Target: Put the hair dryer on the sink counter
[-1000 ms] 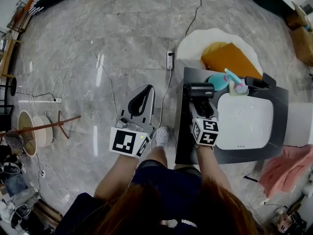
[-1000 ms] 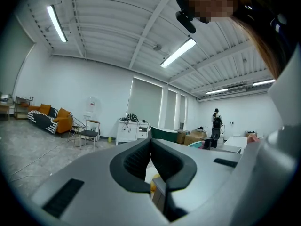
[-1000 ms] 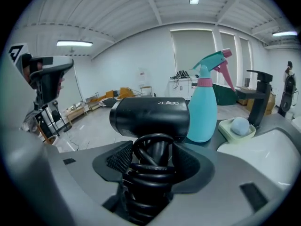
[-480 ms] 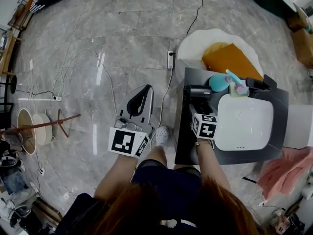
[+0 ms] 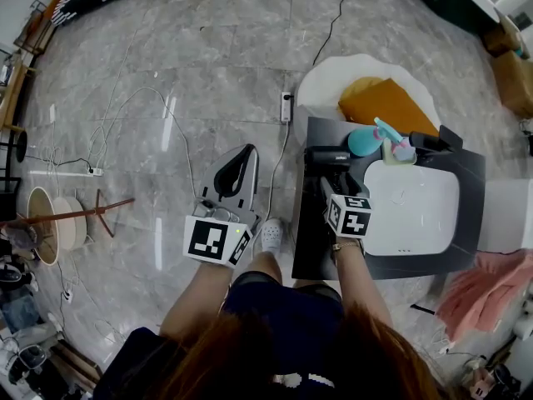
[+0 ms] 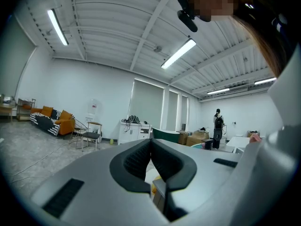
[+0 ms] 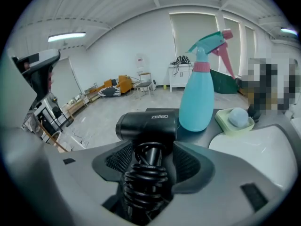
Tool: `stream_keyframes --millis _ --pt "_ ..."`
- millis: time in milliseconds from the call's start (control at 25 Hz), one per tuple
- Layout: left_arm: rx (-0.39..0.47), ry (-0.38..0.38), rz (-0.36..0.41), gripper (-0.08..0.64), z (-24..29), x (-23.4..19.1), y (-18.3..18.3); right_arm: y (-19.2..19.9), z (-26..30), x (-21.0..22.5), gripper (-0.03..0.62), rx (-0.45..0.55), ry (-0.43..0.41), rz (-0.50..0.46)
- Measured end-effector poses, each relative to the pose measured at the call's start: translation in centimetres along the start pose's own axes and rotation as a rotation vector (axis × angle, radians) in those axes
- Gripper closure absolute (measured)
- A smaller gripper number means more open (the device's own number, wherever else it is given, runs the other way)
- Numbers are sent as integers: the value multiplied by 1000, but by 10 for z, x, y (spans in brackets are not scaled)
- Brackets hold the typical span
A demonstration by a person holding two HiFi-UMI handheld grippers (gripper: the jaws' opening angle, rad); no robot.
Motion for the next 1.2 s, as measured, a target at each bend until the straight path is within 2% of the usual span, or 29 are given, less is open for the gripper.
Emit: stream_keyframes --millis 120,320,640,800,1040,1200 --pt "11 -3 7 541 -2 6 -4 -16 -21 11 368 73 15 -15" --pt "25 -4 19 541 -6 22 -18 -61 -72 25 573 257 50 -99" --pt "94 -16 48 541 -19 51 -67 -158 -183 26 577 620 41 -144" --pt "141 -6 69 541 -32 70 -93 -191 -239 22 578 776 28 -181" --pt "212 0 94 541 -51 95 -128 -210 -305 11 578 956 14 -235" --pt "232 -5 109 541 -60 103 -136 -209 -325 4 578 1006 5 -262"
Point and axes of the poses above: the fingertips, and each gripper's own axes: z forward along the fingers, x to its right, y out of its underside, the point moved 1 cm from there along -z, backward along the fingers, and after that the axes turned 8 degrees about -z, right-handed, at the moved point
